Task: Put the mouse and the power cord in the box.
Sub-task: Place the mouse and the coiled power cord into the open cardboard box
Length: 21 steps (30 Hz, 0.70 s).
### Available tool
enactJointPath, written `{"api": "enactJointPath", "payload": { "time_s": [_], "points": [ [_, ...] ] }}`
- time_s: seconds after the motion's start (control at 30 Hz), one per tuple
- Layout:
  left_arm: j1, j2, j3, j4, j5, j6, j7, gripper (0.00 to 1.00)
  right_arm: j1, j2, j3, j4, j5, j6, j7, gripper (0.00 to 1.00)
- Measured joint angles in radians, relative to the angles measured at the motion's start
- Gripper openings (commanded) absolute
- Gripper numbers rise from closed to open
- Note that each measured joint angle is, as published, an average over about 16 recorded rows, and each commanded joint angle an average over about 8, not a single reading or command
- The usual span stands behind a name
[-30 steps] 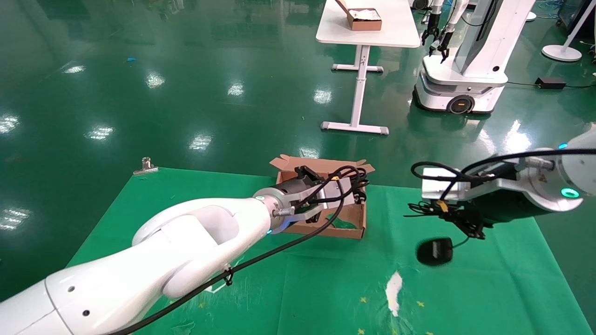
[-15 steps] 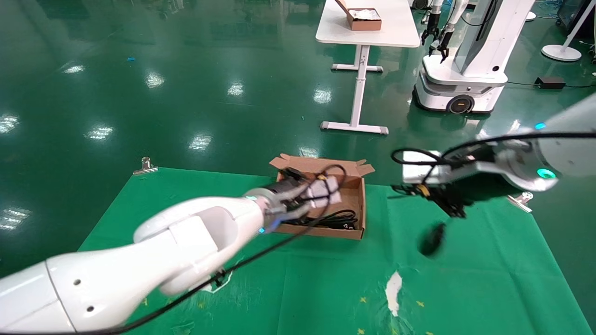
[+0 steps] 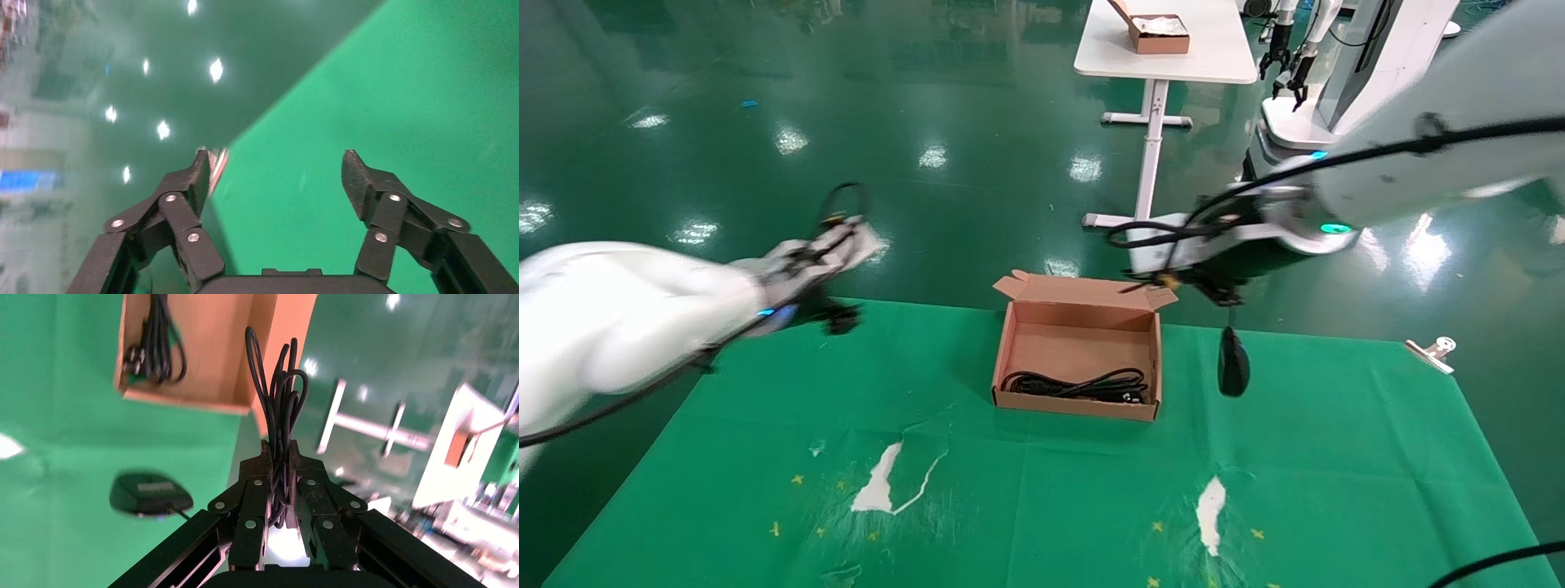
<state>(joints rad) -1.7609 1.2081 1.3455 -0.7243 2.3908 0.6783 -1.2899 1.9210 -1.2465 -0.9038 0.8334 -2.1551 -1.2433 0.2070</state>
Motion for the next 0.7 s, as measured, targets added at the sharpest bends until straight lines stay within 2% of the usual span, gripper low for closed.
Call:
{"api": "enactJointPath", "payload": {
  "time_s": [0.17,0.33,0.6,0.63,0.7],
  "points": [
    [-0.009,-0.039,-0.003,0.023,-0.034,0.003,0.038,1.0,-0.004,-0.071,-0.014,-0.12,0.06,0.094,-0.136,0.0],
    [-0.01,-0.044,-0.003,0.034,-0.048,0.003,0.057,1.0,-0.038,-0.115,-0.05,-0.18,0.141,0.211,-0.251,0.0],
    [-0.012,-0.04,-0.004,0.046,-0.059,-0.001,0.071,1.0,-0.12,-0.127,-0.146,-0.195,0.279,0.428,-0.342,0.02],
    [-0.012,-0.04,-0.004,0.048,-0.06,-0.002,0.073,1.0,-0.129,-0.128,-0.157,-0.199,0.294,0.453,-0.344,0.11],
    [-0.013,-0.04,-0.004,0.05,-0.062,-0.002,0.075,1.0,-0.146,-0.128,-0.179,-0.209,0.319,0.499,-0.346,0.36]
  ]
}}
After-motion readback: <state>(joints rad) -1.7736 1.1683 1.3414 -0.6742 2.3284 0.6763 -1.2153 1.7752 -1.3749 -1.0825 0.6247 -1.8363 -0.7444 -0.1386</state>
